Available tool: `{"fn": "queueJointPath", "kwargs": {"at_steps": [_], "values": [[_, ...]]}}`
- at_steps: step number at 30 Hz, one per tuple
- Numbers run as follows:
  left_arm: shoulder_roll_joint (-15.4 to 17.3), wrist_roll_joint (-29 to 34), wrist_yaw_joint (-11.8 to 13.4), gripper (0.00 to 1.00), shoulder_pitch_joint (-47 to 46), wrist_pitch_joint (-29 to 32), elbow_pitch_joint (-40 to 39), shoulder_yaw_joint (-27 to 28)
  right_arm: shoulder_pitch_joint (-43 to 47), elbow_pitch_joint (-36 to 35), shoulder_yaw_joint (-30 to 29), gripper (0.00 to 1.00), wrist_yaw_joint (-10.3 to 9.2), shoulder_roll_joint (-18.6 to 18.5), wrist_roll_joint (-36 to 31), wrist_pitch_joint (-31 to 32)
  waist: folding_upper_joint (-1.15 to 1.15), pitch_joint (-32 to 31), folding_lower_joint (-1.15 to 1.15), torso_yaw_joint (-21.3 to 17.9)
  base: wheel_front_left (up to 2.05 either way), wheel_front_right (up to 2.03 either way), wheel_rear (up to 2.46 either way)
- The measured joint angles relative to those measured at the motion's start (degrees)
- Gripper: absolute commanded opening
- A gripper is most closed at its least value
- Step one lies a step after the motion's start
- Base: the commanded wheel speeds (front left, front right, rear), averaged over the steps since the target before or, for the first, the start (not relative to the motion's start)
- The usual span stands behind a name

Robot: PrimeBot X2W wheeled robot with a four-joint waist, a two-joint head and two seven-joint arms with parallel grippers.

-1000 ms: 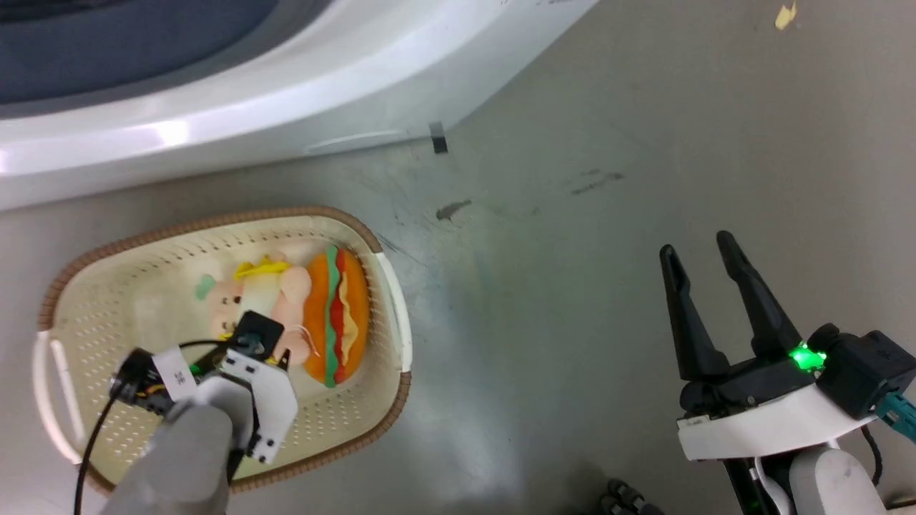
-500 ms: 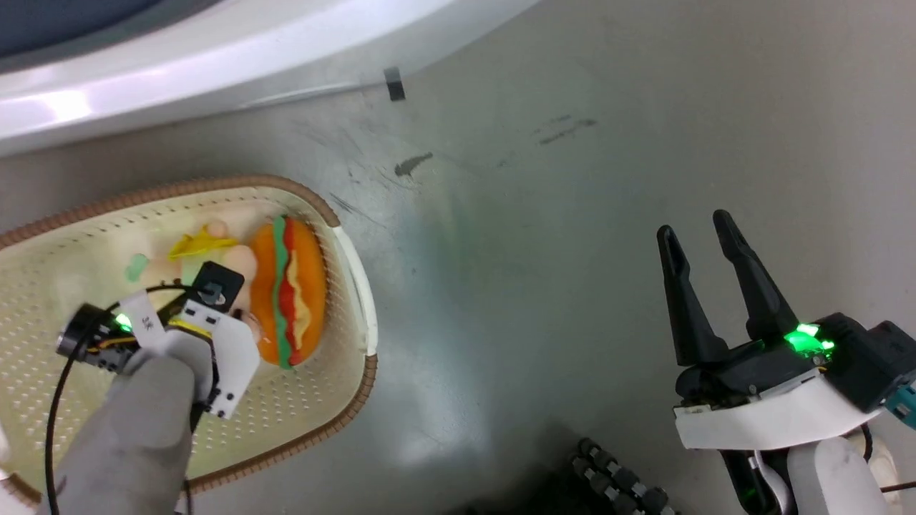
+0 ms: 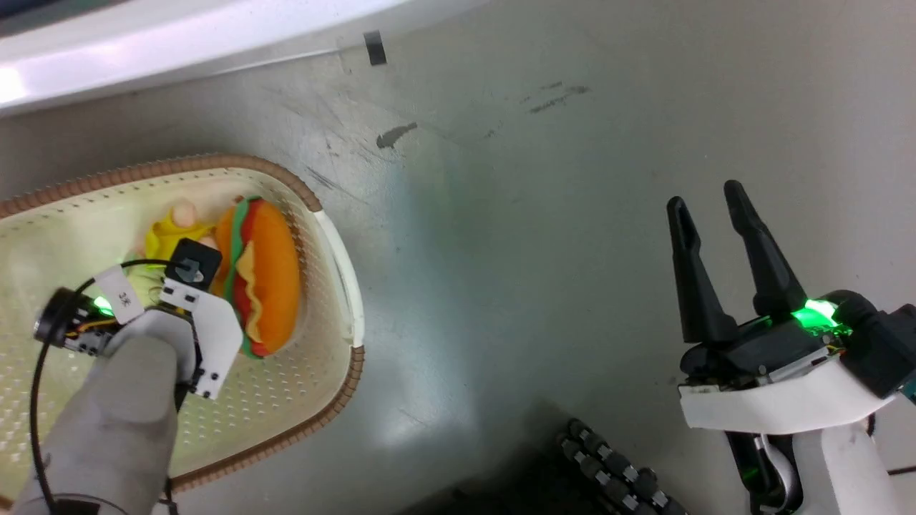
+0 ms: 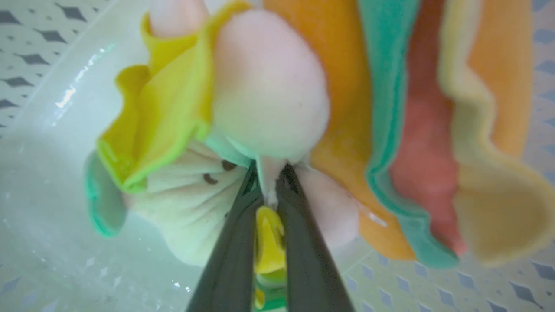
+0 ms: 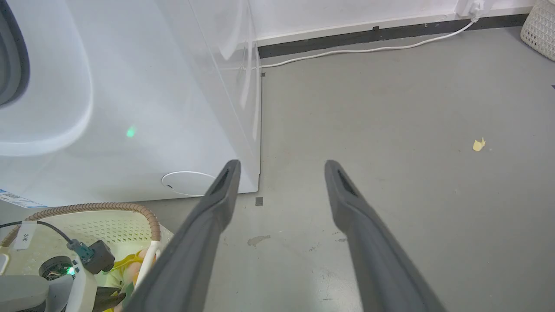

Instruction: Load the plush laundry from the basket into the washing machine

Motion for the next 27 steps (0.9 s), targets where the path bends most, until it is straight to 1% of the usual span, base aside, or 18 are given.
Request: {"fn": "queueJointPath", "kwargs": {"at_steps": [8, 18, 19, 22, 24, 27], "values": [[-2.7, -2.1, 0.6, 0.0, 3.1, -3.7, 0.6, 0.4, 0.0, 0.7, -2.2, 1.0, 0.0, 0.0, -2.3, 0.0, 0.0, -5.1, 0.0, 2.3, 0.0, 0.0, 0.0], [-6.6, -4.0, 0.9, 0.0, 8.3, -11.8, 0.5, 0.3, 1.7, 2.2, -4.1, 1.0, 0.0, 0.0, -5.6, 0.0, 0.0, -15.6, 0.0, 6.0, 0.0, 0.0, 0.0], [-7.6, -4.8, 0.9, 0.0, 10.4, -13.0, -0.7, 0.4, 2.8, 2.6, -4.8, 1.0, 0.0, 0.0, -6.6, 0.0, 0.0, -19.1, 0.0, 7.2, 0.0, 0.0, 0.0], [-8.8, -7.0, 0.4, 0.0, 13.3, -13.4, -3.7, 1.7, 3.4, 2.8, -5.5, 1.0, 0.0, 0.0, -7.6, 0.0, 0.0, -22.6, 0.0, 8.5, 0.0, 0.0, 0.0], [-9.3, -8.0, 0.5, 0.0, 16.3, -13.5, -8.3, 2.7, 4.1, 3.0, -6.1, 1.0, 0.0, 0.0, -8.0, 0.0, 0.0, -24.9, -0.01, 9.3, 0.0, 0.0, 0.0], [-9.8, -8.9, 1.4, 0.0, 21.4, -13.6, -16.4, 4.1, 5.7, 3.1, -7.1, 1.0, 0.0, 0.0, -8.2, 0.0, 0.0, -28.4, -0.01, 10.4, 0.0, 0.0, 0.0]]}}
